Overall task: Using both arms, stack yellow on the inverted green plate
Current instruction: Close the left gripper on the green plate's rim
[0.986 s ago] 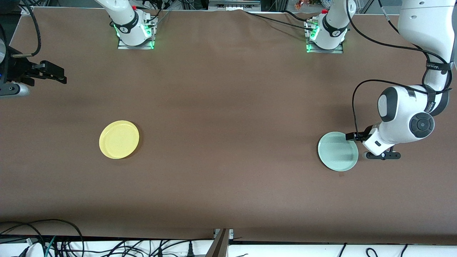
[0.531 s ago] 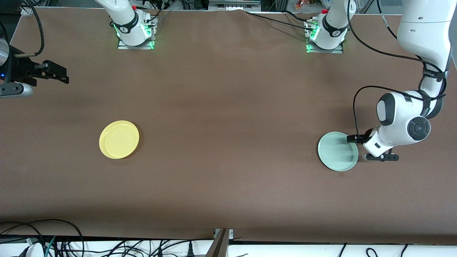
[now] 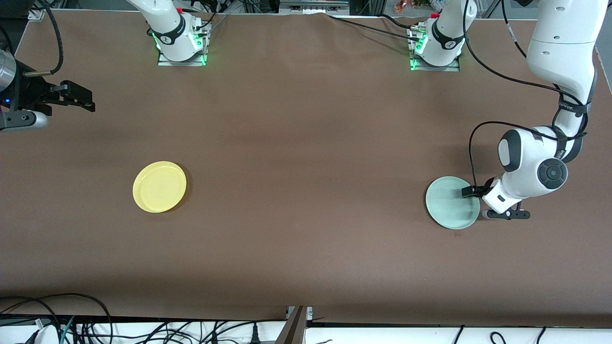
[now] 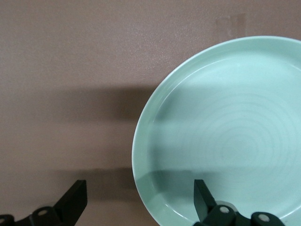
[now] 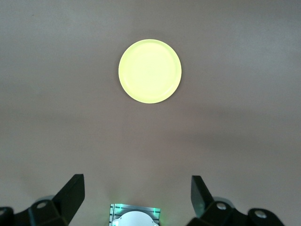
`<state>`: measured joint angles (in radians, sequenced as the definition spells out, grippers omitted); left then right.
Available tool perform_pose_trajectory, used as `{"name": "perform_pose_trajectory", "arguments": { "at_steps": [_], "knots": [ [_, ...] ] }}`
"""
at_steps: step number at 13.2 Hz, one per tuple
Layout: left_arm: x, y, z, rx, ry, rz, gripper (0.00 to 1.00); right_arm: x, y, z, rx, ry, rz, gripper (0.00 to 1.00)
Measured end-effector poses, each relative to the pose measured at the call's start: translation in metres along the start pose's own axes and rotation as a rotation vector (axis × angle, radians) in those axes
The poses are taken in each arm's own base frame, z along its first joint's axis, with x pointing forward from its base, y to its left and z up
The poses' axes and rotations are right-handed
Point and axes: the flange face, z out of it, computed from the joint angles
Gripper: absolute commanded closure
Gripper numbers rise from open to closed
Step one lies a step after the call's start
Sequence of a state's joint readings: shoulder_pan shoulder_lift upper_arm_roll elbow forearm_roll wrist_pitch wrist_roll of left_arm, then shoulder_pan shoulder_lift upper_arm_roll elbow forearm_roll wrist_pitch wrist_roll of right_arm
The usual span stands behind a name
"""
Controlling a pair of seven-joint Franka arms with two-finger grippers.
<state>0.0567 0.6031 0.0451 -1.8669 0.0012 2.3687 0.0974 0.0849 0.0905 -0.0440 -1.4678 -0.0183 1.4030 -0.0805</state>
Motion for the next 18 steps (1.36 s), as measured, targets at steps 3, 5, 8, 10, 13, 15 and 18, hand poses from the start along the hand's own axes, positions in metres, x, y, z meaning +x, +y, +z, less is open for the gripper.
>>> {"name": "perform_pose_trajectory", "arguments": {
  "at_steps": [3, 5, 8, 10, 13, 15, 18],
  "knots": [
    [0.001, 0.0, 0.002, 0.0, 0.0, 0.0, 0.76, 0.0, 0.0, 0.0, 0.0, 0.0, 0.0, 0.0],
    [0.001, 0.0, 0.003, 0.0, -0.001, 0.001, 0.92, 0.0, 0.0, 0.0, 0.0, 0.0, 0.0, 0.0],
    [0.001, 0.0, 0.003, 0.0, -0.001, 0.002, 1.0, 0.0, 0.0, 0.0, 0.0, 0.0, 0.0, 0.0],
    [0.002, 0.0, 0.001, 0.0, 0.002, 0.014, 1.0, 0.0, 0.0, 0.0, 0.0, 0.0, 0.0, 0.0],
    [0.005, 0.003, -0.005, 0.001, 0.011, 0.028, 1.0, 0.0, 0.0, 0.0, 0.0, 0.0, 0.0, 0.0],
    [0.01, 0.01, -0.019, -0.002, 0.013, 0.04, 1.0, 0.0, 0.0, 0.0, 0.0, 0.0, 0.0, 0.0],
    [0.025, 0.049, -0.07, 0.036, -0.04, 0.07, 1.0, 0.0, 0.001, 0.0, 0.0, -0.001, 0.003, 0.0]
  ]
}}
